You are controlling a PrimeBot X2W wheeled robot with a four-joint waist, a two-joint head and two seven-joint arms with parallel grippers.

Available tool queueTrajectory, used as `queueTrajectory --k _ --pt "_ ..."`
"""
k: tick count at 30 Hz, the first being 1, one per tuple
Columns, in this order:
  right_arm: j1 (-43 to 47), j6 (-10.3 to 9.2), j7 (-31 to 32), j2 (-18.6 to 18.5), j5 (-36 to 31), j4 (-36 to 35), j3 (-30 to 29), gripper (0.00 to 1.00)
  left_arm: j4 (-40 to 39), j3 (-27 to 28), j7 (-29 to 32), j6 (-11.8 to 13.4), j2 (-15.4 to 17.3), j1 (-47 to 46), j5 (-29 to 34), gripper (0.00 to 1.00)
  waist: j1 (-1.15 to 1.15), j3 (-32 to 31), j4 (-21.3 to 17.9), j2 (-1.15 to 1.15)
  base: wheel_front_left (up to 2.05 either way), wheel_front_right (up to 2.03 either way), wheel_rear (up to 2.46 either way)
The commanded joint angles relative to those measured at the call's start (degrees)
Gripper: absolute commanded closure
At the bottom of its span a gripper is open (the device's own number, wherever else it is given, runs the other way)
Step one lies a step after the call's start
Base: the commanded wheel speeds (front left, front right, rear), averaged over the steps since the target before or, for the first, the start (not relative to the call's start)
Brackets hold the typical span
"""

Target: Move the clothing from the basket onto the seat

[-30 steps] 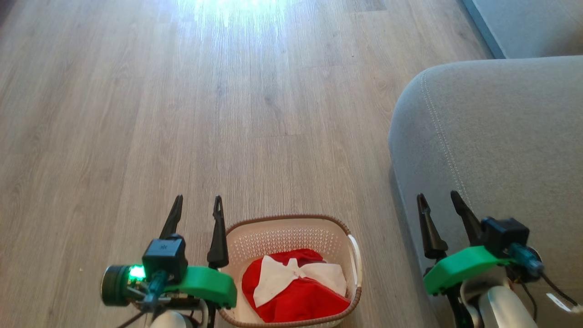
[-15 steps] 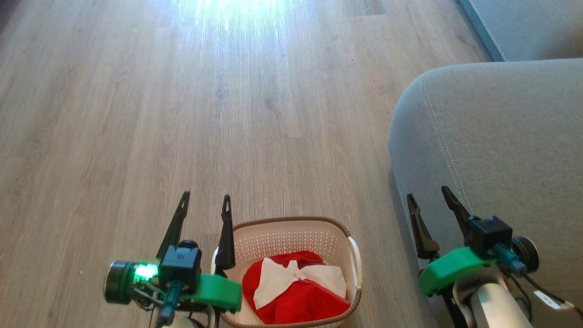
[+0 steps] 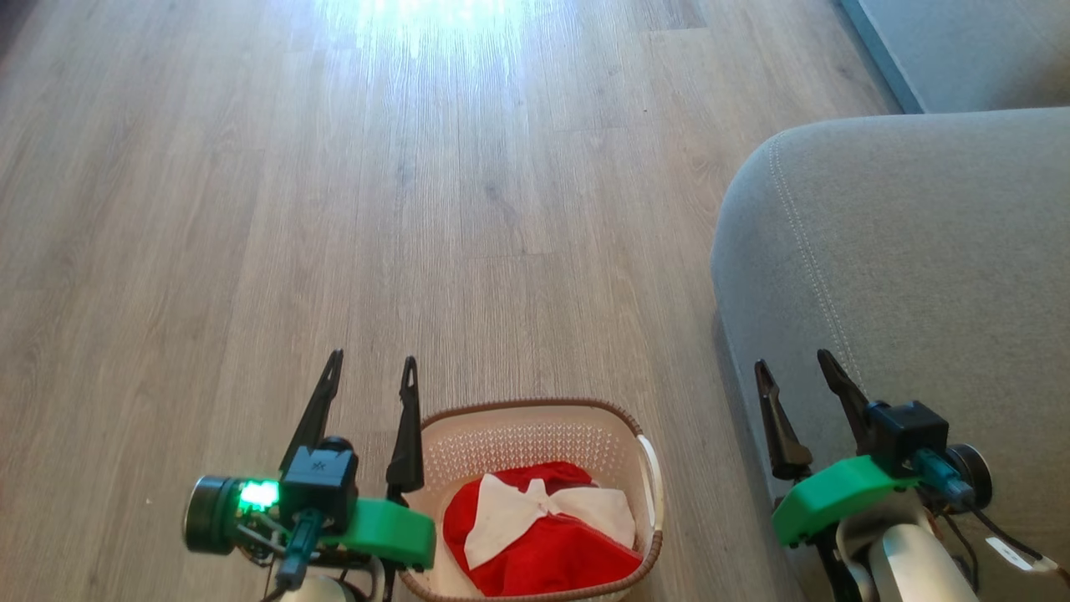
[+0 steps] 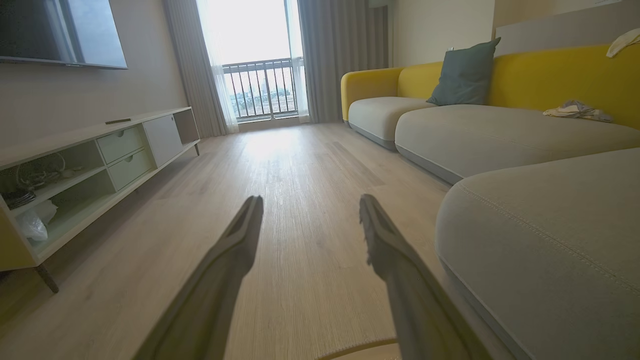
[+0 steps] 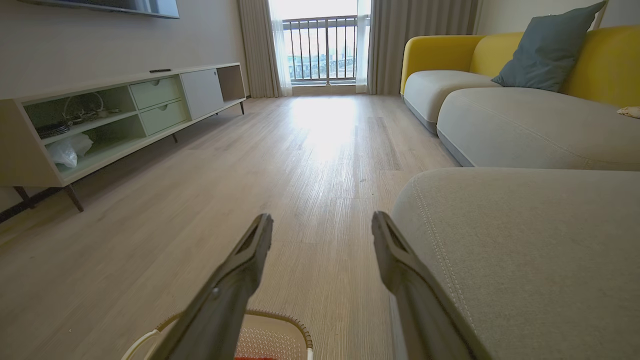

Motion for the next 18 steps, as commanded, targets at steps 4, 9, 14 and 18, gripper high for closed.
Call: queueTrajectory --k 4,9,14,18 --pt "-3.44 0.02 -0.68 -0.57 0.36 -1.50 1.62 0.00 -1.20 2.57 -0.72 -0.51 -0.55 -1.51 -0.15 0.00 0.00 -0.01 -0.13 0.00 0.00 0.00 0.00" --pt "-3.47 0.02 -0.68 -0.57 0.25 -1.44 1.90 0.00 -0.88 2.52 -0.72 -0.96 -0.59 -1.41 -0.79 0.00 0.00 0.41 -0.38 0.00 0.00 0.00 0.00" --pt "-3.53 0.02 -0.68 -0.57 -0.07 -1.34 2.04 0.00 -0.11 2.02 -0.72 -1.58 -0.60 -1.42 -1.42 0.00 0.00 2.09 -1.26 0.00 0.00 0.00 0.00" --pt "-3.63 0.02 -0.68 -0.57 -0.26 -1.44 2.07 0.00 1.40 1.18 -0.72 -2.38 -0.60 -1.80 -1.63 0.00 0.00 4.79 -2.50 0.00 0.00 0.00 0.00"
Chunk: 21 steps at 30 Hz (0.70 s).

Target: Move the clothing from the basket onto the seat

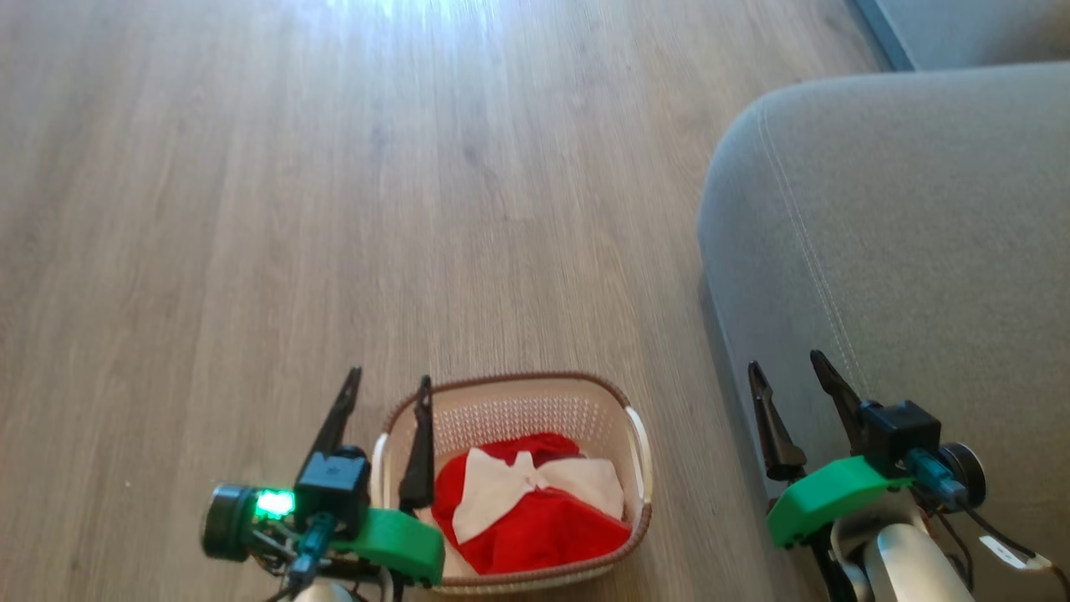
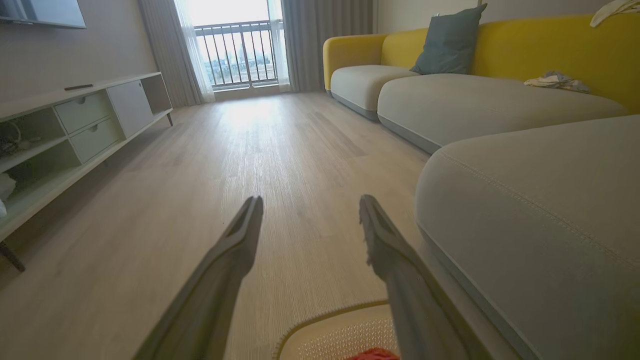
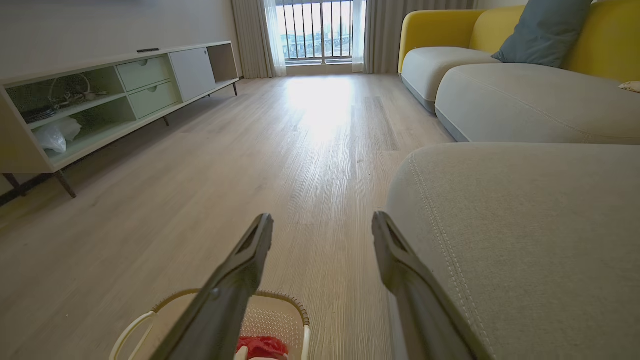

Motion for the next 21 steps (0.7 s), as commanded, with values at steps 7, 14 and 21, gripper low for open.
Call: queueTrajectory --k 7,14,21 --pt "-5.09 0.02 -0.67 -0.57 0.07 -3.41 1.11 0.00 5.18 -0.87 -0.71 -3.17 -0.41 -5.51 -1.40 0.00 0.00 11.13 -3.53 0.00 0.00 0.00 0.00" --pt "-6.83 0.02 -0.67 -0.57 1.28 -5.54 0.18 0.00 16.66 -4.52 -0.71 -7.91 -0.41 -13.74 -0.79 0.00 0.00 21.45 -5.98 0.00 0.00 0.00 0.00" --pt "-8.30 0.02 -0.67 -0.57 1.37 -7.85 1.17 0.00 29.68 -7.31 -0.71 -10.66 -0.41 -22.24 1.02 0.00 0.00 30.38 -8.48 0.00 0.00 0.00 0.00"
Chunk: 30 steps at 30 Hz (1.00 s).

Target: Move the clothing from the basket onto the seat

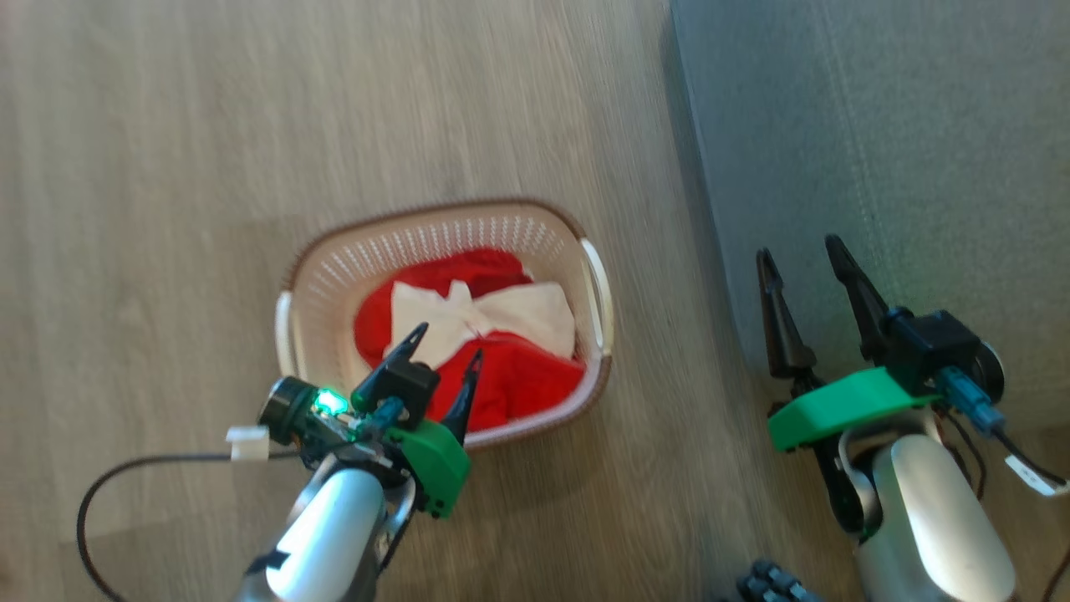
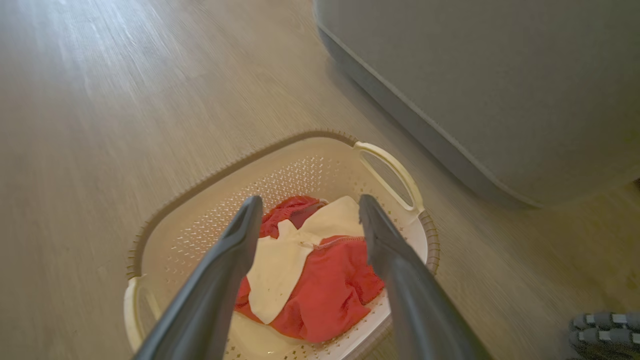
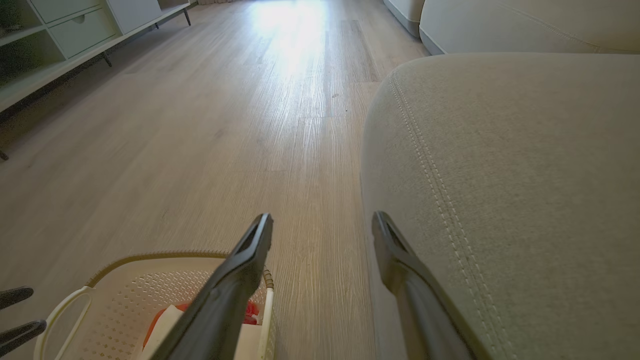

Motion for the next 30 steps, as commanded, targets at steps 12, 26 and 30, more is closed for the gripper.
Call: queueTrajectory --k 12,26,30 --pt "-3.23 0.00 -0.61 -0.53 1.47 -5.33 3.76 0.00 16.56 -2.33 -0.55 -2.90 -0.08 -14.14 2.62 0.00 -0.02 16.50 -5.81 0.00 0.00 0.00 0.00" --pt "-4.29 0.00 -0.61 -0.53 3.13 -9.78 5.98 0.00 34.70 -5.53 -0.18 0.19 -0.06 -26.53 4.27 0.00 -0.02 25.73 -8.16 0.00 0.00 0.00 0.00" --pt "-3.89 0.00 -0.61 -0.53 3.18 -10.56 6.34 0.00 37.38 -5.07 3.46 1.34 -0.08 -29.05 2.22 0.00 -0.02 26.89 -8.22 0.00 0.00 0.00 0.00"
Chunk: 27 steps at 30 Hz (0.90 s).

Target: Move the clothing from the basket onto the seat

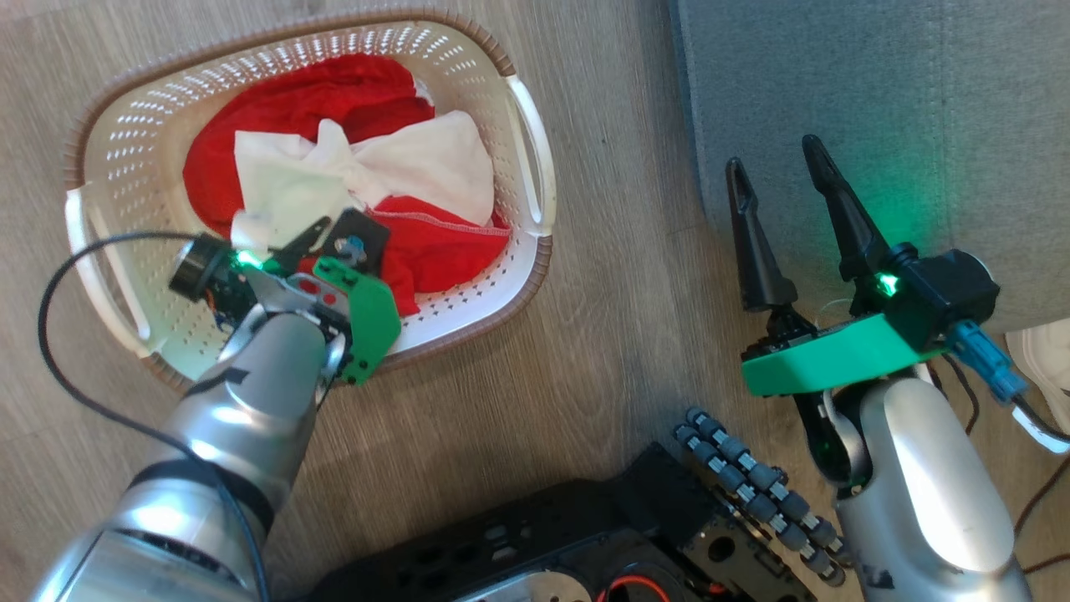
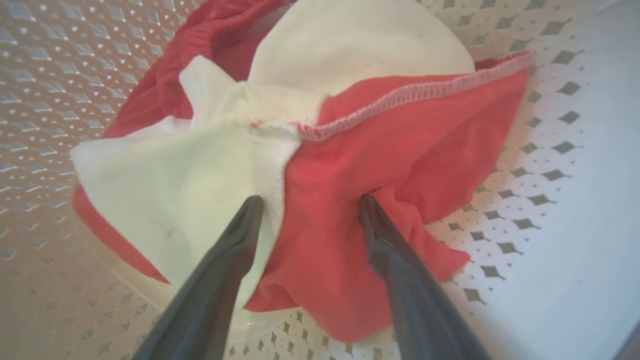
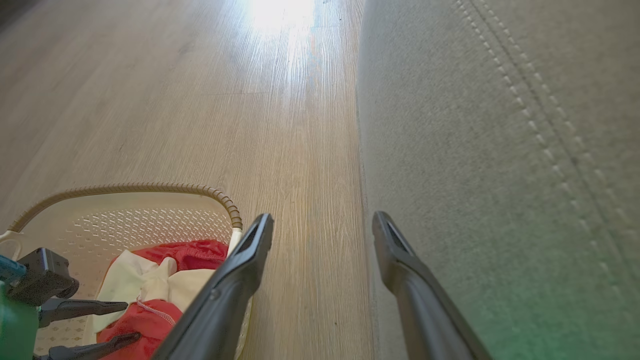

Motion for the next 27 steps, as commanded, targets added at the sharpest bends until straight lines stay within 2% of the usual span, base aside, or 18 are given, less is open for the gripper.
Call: queueTrajectory --k 1,9,15,23,24,25,26,27 --pt "1.57 -0.01 -0.54 -0.52 0.23 -1.83 1.38 0.00 0.12 1.26 1.43 0.66 0.27 0.06 -1.12 0.00 -0.01 0.70 -0.13 0.00 0.00 0.00 0.00" --pt "1.82 -0.01 -0.54 -0.52 0.29 -3.02 2.05 0.00 1.26 -0.43 7.04 1.38 0.27 -3.02 -3.32 0.00 -0.01 2.02 -0.17 0.00 0.00 0.00 0.00" --pt "2.29 -0.01 -0.54 -0.52 0.49 -3.01 1.61 0.00 1.72 -1.49 8.02 -0.36 0.26 -4.67 -4.47 0.00 -0.01 3.15 -0.14 0.00 0.00 0.00 0.00" --pt "2.24 -0.01 -0.54 -0.52 0.63 -3.27 2.21 0.00 1.93 -2.06 9.69 -1.23 0.26 -4.95 -5.86 0.01 -0.01 3.60 -0.25 0.00 0.00 0.00 0.00" --pt "2.21 -0.01 -0.54 -0.52 0.60 -3.24 2.33 0.00 1.94 -2.22 10.27 -1.54 0.26 -4.89 -6.09 0.38 -0.01 3.59 -0.27 0.00 0.00 0.00 0.00" --pt "2.14 -0.01 -0.54 -0.52 0.61 -3.22 2.39 0.00 1.95 -2.39 10.87 -1.92 0.26 -4.73 -6.38 0.65 -0.01 3.55 -0.29 0.00 0.00 0.00 0.00" --pt "2.04 -0.01 -0.54 -0.52 0.60 -3.19 2.39 0.00 1.96 -2.66 11.39 -2.35 0.26 -4.63 -6.59 1.00 -0.01 3.51 -0.29 0.00 0.00 0.00 0.00" --pt "1.94 -0.01 -0.54 -0.52 0.58 -3.17 2.32 0.00 1.97 -2.90 11.66 -2.58 0.26 -4.60 -6.80 1.00 -0.01 3.48 -0.25 0.00 0.00 0.00 0.00"
